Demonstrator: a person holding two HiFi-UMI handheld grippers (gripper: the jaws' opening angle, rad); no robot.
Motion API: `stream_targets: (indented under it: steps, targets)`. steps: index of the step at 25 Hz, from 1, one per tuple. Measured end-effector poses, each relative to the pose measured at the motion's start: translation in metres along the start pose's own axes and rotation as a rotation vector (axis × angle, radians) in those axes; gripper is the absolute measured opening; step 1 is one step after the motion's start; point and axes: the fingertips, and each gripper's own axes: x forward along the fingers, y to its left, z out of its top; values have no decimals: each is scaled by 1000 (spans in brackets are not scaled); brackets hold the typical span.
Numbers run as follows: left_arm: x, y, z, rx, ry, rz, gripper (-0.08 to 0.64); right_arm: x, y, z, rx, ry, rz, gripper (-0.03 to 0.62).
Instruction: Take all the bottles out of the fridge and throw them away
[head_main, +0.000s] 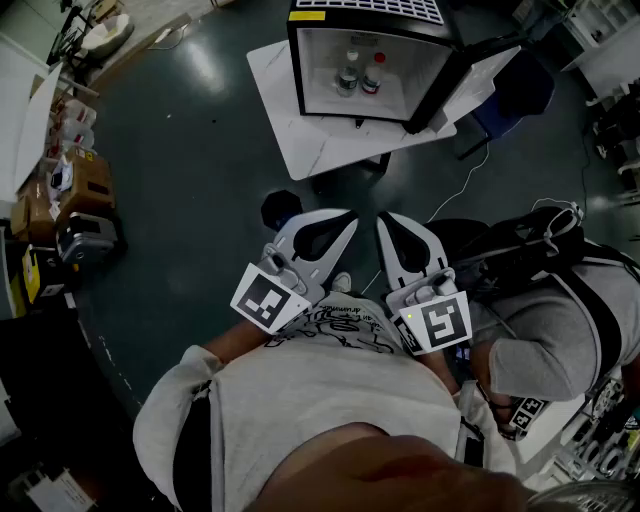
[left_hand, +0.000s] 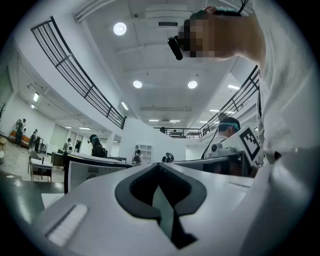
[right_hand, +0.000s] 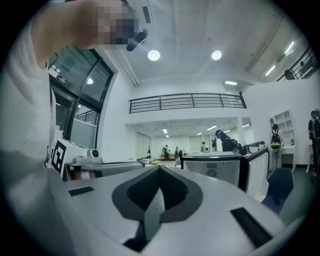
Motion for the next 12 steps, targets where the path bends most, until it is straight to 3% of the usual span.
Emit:
stream_targets:
  steps: [4,12]
  targets:
    - [5,-4,6,24,-39,-10,9,-4,-4,1,0,-2,-1,8]
    - [26,-17,-2,11,-17,-25,9,-15,-24,2,29,-29,-8,9]
